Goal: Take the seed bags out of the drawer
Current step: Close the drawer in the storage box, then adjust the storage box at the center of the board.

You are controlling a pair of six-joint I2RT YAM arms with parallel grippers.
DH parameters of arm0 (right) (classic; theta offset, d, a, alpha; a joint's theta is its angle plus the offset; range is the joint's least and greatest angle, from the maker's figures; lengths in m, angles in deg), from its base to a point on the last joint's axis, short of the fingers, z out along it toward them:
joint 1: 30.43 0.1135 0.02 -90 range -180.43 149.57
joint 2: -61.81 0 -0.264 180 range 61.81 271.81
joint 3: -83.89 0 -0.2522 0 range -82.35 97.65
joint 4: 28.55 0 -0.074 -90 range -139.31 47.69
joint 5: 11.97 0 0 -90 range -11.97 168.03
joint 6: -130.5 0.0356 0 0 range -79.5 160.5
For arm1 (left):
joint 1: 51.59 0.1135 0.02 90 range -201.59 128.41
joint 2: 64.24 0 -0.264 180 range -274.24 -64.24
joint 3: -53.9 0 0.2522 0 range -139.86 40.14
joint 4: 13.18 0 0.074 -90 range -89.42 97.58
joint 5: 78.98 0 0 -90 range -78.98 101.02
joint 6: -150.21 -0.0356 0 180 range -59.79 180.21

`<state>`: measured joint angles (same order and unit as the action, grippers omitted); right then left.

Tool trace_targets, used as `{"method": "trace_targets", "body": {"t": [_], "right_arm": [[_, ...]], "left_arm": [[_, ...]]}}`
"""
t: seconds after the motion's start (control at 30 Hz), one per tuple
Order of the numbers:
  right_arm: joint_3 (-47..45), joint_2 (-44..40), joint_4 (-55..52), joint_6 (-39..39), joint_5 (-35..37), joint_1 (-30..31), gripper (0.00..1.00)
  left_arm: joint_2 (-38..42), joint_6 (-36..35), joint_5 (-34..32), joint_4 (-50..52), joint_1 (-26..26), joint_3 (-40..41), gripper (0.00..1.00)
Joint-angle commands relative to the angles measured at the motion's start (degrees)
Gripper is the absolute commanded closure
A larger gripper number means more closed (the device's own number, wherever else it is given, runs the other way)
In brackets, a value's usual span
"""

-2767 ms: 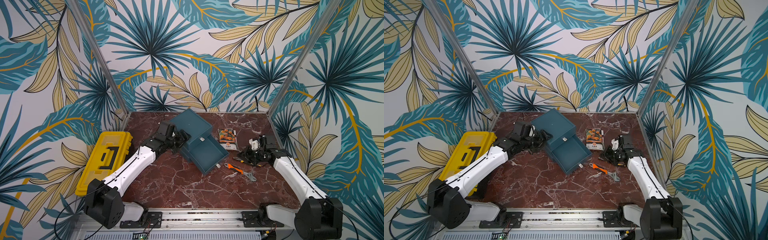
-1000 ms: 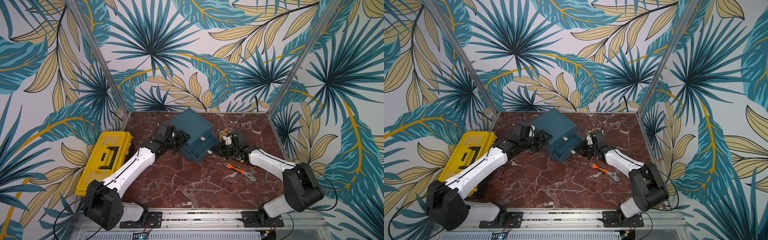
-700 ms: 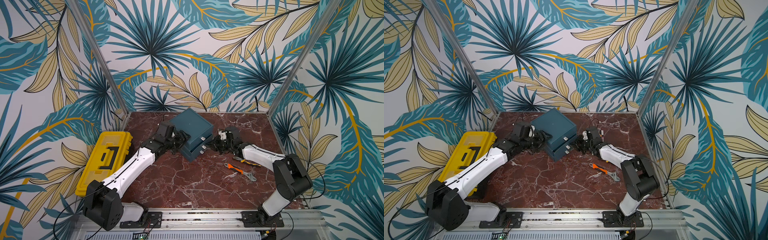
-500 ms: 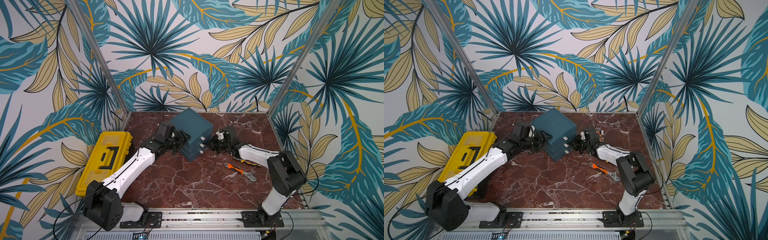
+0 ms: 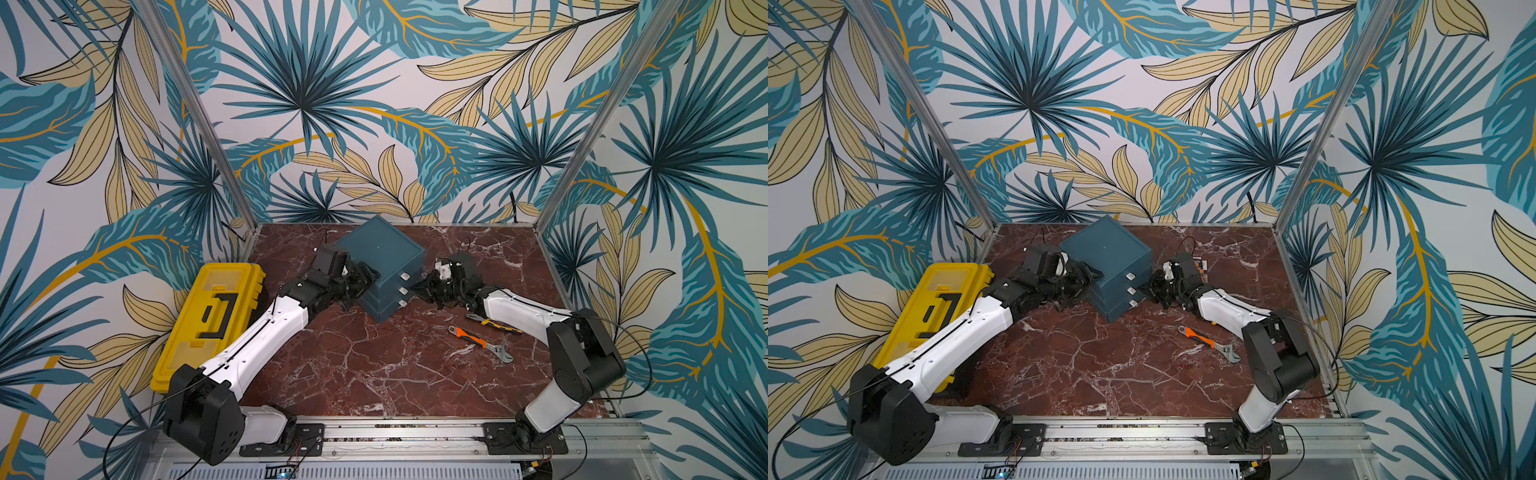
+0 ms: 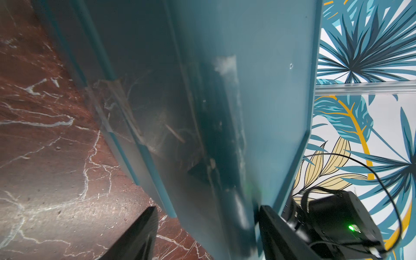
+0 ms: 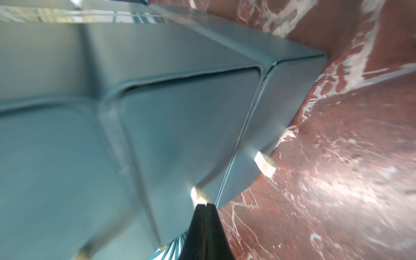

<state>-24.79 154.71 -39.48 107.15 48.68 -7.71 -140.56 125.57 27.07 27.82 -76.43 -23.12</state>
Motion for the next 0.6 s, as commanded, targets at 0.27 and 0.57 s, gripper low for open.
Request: {"method": "trace_targets", "body": {"t": [0.27, 0.57], "right_arm": [[6.72, 2.13, -10.21, -8.7, 0.61, -11.02, 0.87], [20.87, 17.83, -9.28, -5.8, -1.15, -11.12, 0.85]], "left_arm": [[2.14, -2.82, -1.22, 4.86, 0.51, -4.91, 0.23], [1.81, -3.31, -0.96, 5.19, 1.35, -5.06, 0.23]]}}
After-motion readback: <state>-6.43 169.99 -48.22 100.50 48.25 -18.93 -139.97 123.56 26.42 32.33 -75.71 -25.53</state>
